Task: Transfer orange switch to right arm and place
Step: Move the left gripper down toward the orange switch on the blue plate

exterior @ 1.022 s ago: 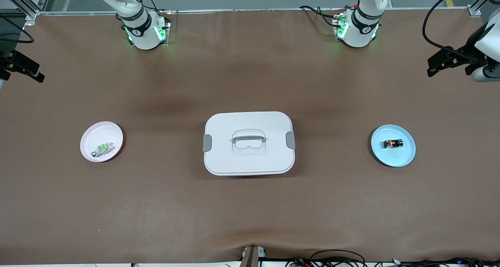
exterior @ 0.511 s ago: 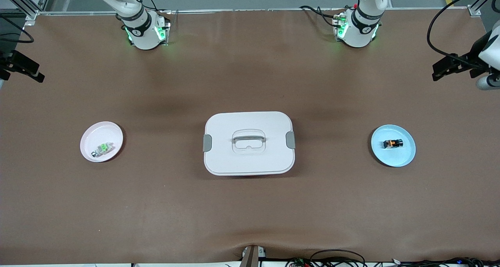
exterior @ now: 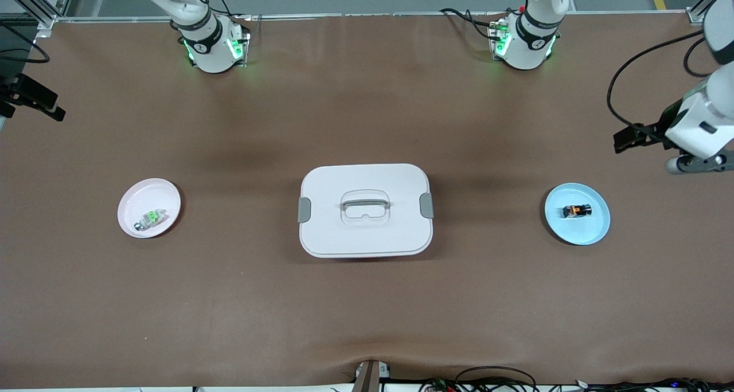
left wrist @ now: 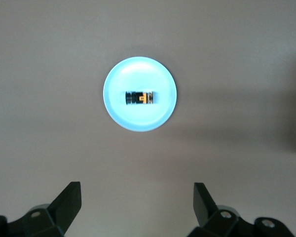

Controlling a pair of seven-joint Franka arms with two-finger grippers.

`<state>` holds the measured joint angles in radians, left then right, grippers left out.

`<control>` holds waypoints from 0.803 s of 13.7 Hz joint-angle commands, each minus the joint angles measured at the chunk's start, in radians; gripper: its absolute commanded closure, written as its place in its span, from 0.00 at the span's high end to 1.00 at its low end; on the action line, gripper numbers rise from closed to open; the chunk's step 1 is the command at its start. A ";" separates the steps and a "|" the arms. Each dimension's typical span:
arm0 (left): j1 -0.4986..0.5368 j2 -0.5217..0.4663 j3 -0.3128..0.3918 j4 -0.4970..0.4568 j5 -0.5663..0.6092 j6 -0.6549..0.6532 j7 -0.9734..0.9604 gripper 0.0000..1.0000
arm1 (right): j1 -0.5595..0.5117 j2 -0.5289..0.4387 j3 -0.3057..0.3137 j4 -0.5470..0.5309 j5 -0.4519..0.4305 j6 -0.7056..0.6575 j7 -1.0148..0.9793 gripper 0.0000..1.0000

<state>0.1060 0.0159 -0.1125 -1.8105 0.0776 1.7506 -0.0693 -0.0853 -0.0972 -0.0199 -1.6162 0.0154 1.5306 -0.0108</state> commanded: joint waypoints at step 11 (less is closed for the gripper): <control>0.069 0.196 0.000 -0.260 0.074 0.493 0.046 1.00 | -0.019 0.010 0.014 0.025 -0.015 -0.017 -0.012 1.00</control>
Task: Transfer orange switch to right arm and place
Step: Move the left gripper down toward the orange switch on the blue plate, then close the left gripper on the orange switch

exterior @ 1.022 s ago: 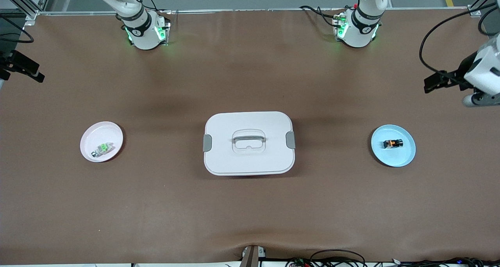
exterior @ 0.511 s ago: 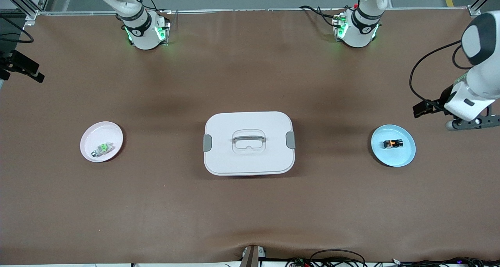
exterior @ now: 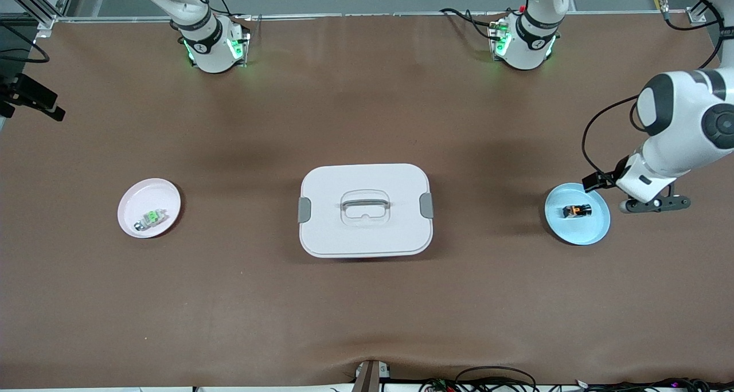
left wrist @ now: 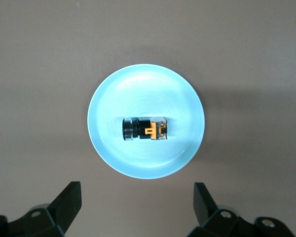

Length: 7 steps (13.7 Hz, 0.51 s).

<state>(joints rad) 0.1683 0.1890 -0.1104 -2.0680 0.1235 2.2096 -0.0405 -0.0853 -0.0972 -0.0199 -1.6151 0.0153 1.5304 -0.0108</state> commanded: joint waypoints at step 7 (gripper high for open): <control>0.010 0.150 -0.002 -0.001 0.070 0.150 0.057 1.00 | -0.021 0.010 0.012 0.026 -0.015 -0.018 -0.012 1.00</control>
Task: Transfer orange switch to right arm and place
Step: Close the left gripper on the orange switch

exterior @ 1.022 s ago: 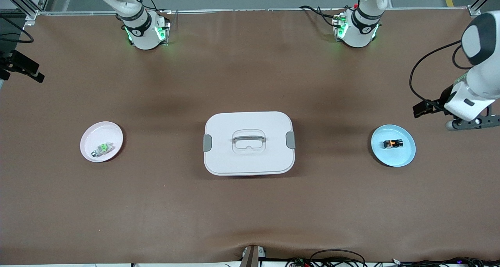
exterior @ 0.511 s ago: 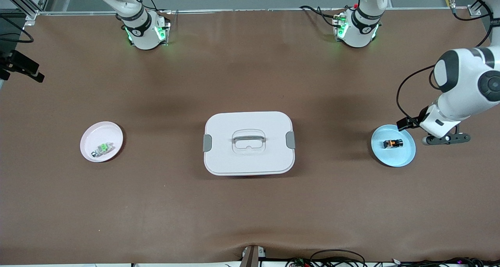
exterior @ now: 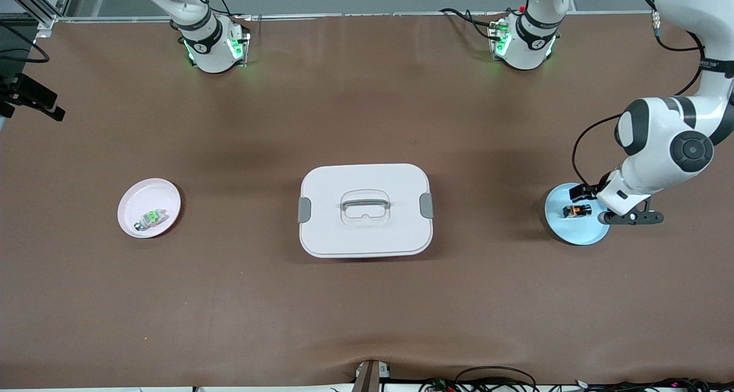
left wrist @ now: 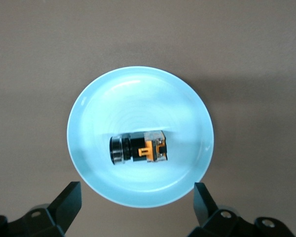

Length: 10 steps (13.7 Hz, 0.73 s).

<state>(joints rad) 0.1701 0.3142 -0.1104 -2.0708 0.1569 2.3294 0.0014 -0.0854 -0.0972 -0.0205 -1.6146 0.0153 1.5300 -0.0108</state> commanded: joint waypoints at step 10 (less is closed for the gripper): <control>0.060 0.100 -0.008 0.011 0.087 0.105 0.002 1.00 | -0.019 0.010 0.014 0.028 -0.015 -0.016 -0.011 1.00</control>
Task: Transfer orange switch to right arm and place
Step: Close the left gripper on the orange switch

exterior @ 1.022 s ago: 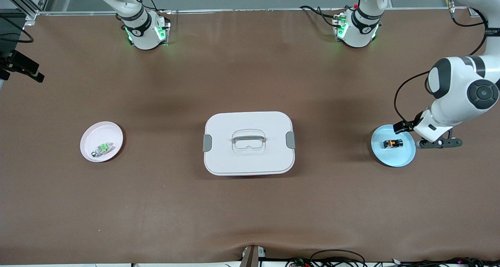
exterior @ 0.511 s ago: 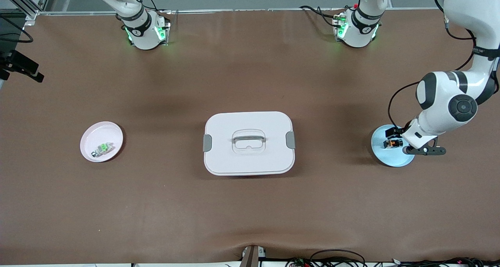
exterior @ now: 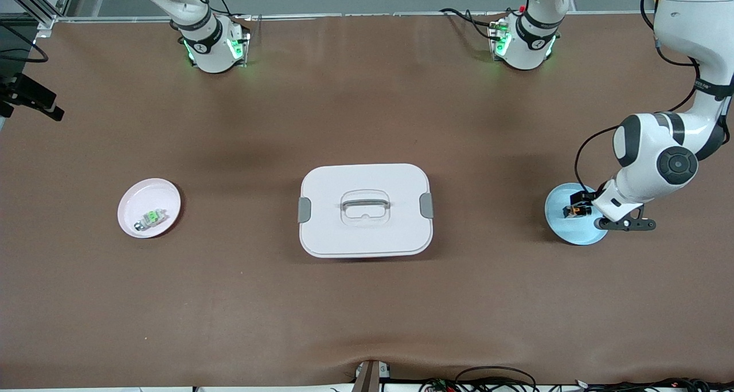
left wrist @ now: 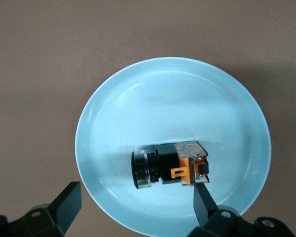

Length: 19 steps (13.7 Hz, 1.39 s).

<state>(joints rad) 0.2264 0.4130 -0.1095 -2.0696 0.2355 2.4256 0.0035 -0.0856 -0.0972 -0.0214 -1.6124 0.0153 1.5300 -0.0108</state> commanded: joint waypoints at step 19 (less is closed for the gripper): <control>-0.007 0.079 -0.027 0.014 0.002 0.084 -0.010 0.97 | -0.010 0.017 0.017 0.022 -0.012 -0.018 -0.006 1.00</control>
<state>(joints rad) 0.2206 0.4789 -0.1336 -2.0652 0.2355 2.4951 0.0007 -0.0857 -0.0911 -0.0160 -1.6123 0.0153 1.5275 -0.0108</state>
